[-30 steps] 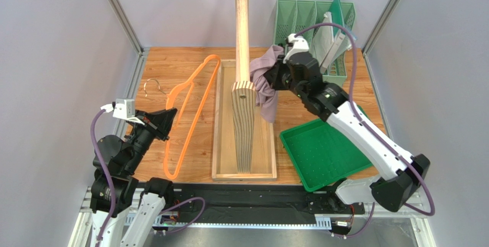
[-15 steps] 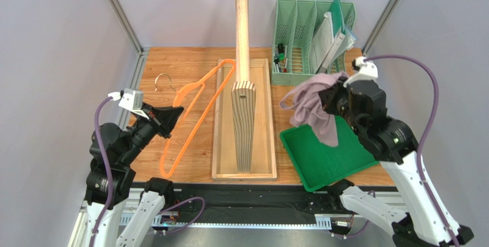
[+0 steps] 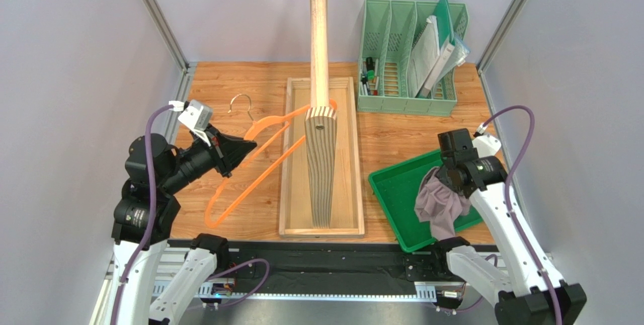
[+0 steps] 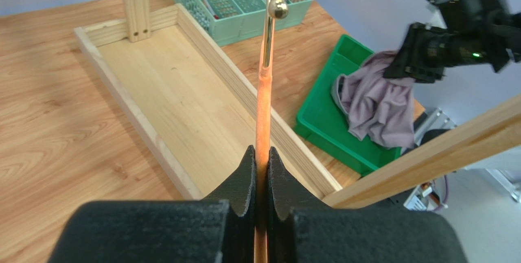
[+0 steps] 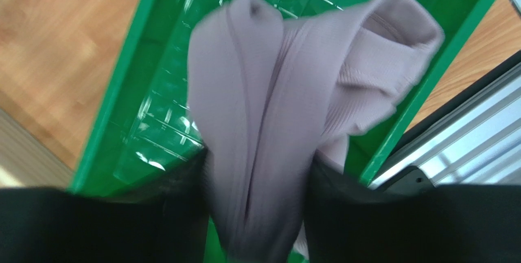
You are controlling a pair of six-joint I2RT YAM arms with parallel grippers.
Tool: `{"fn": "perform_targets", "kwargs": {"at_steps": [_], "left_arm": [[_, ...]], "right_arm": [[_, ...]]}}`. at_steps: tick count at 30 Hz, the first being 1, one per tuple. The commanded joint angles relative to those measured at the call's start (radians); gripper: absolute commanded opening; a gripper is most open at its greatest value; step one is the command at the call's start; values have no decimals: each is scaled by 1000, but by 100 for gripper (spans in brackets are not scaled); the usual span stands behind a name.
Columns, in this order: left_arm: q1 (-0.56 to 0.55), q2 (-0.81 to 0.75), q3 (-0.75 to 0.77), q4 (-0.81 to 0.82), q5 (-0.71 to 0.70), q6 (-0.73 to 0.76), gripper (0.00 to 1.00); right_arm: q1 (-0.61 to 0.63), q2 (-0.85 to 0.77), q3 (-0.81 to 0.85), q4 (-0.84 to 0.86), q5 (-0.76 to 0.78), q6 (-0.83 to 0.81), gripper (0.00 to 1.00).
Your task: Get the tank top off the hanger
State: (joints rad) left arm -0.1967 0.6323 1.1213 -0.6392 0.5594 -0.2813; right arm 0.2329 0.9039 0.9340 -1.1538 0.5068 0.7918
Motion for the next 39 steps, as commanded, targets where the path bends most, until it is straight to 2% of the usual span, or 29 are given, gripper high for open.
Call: {"fn": "perform_targets", "kwargs": {"at_steps": [1,2,3,6,9,10,11,12,13,16,18,19,22,24,27,33,36,39], "left_arm": [[-1,33,40,-2,135,46,0],[-1,59,49,-20,145,60,0],[-3,72,69,-37,149,74,0],[-1,115,86,-73,177,105,0],[-1,147,87,-66,236,125,0],[-3,167,89,-70,252,129,0],[-1,178,94,-74,270,143,0],[-1,191,103,-76,316,151,0],[-1,214,106,-76,336,156,0],[-1,250,120,-79,393,166,0],[-3,262,126,-76,410,172,0],[-1,268,124,-73,416,174,0],[-1,274,118,-63,464,182,0],[-3,274,112,-56,484,180,0],[-3,268,107,-45,522,188,0],[-3,267,98,-1,565,162,0],[-1,253,98,10,593,157,0],[-1,242,101,10,603,157,0]], "right_arm": [[-7,26,14,82,-19,20,77],[-6,12,22,63,-4,3,97],[-4,-8,28,56,12,-17,100],[-4,-98,68,48,-36,-210,100],[0,-177,152,103,-253,-400,100],[0,-187,170,142,-399,-429,100],[2,-177,181,223,-480,-460,100],[0,-157,190,268,-595,-473,100],[0,-133,204,319,-836,-488,100],[25,-25,181,611,-1177,-549,96],[48,-7,146,718,-1252,-607,96],[45,-3,131,824,-1348,-614,97],[51,27,74,994,-1494,-597,97],[63,67,75,1011,-1560,-612,96],[97,108,118,902,-1636,-735,95],[163,190,143,807,-1742,-842,91],[183,214,137,798,-1761,-864,82],[203,242,144,806,-1774,-852,58]]}}
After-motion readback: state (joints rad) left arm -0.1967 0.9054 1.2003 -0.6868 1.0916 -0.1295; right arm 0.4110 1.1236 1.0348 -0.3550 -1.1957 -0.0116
